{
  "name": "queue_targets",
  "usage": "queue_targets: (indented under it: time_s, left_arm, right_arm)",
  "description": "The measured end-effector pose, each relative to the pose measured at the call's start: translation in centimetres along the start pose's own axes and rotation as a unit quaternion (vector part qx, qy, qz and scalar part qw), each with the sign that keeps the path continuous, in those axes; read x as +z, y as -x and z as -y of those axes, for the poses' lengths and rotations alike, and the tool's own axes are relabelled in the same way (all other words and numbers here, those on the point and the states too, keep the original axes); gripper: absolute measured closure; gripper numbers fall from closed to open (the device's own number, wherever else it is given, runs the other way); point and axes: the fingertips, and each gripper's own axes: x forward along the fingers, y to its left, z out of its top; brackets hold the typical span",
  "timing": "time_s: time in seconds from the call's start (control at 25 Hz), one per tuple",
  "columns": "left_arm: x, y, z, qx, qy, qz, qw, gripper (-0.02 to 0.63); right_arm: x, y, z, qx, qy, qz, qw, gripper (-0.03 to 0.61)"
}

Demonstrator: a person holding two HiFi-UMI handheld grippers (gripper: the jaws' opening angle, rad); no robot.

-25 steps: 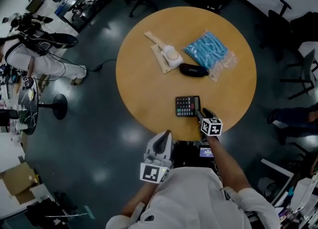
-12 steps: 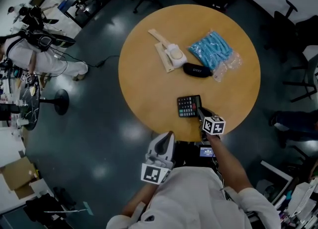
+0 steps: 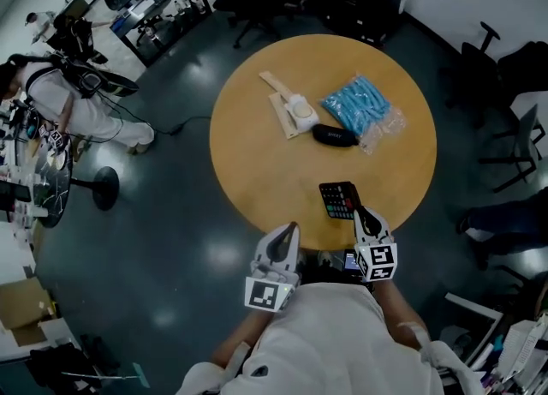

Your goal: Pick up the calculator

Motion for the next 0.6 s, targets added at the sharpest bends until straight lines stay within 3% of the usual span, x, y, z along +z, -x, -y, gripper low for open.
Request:
queue_targets:
  time_s: [0.08,0.2,0.48,0.6]
  left_arm:
    - [0.6,0.2,0.2,0.001,0.004,0.006,1.0000,0.607]
    - [1.1,0.2,0.4,-0.005,-0.019,0.028,0.9994,0.607]
    - [1.5,-0.5,1.6,-0.022,-0.004,0.019,0.9996,0.607]
    - [1.5,-0.2,1.7,-0.026,-0.017,0.031,0.9990,0.607]
  right_arm:
    - [3.0,3.3,-0.4,-0.008,-0.009,0.043,0.999,0.528]
    - [6.0,6.3,-0.9,-0.007,-0.027,0.083,0.996,0.528]
    - [8.1,7.6,-0.8,-0.006,-0.024,0.108,0.994,0.528]
    - [8.4,8.1,-1.2,-0.005,-0.026,0.115,0.993,0.528]
